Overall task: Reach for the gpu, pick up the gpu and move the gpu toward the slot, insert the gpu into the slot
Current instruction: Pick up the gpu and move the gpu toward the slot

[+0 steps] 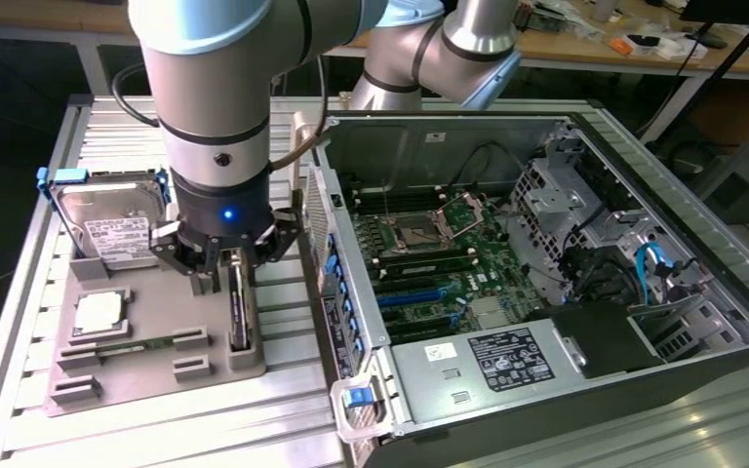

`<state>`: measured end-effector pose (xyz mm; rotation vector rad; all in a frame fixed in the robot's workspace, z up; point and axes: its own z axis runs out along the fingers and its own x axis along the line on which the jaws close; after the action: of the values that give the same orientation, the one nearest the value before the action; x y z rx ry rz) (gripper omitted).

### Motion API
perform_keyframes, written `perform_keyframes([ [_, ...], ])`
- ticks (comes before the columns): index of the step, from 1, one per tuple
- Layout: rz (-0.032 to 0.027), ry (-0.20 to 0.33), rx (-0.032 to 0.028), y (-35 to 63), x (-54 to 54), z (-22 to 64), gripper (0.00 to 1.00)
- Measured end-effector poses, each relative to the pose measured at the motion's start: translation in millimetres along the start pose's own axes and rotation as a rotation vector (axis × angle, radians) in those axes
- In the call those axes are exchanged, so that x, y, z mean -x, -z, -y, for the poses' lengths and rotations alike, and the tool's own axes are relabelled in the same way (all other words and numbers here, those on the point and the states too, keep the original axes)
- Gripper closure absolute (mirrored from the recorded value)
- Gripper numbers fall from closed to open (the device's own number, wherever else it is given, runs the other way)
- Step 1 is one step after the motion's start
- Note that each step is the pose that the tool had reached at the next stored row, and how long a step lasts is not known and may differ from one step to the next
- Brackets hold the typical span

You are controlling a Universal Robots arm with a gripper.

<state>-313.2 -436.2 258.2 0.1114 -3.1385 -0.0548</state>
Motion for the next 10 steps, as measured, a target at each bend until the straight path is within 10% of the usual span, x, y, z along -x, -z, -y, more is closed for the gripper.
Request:
perform_keyframes([
  [10, -0.0005, 0.009, 0.0000, -8.8, 0.0, 0.3, 0.58],
])
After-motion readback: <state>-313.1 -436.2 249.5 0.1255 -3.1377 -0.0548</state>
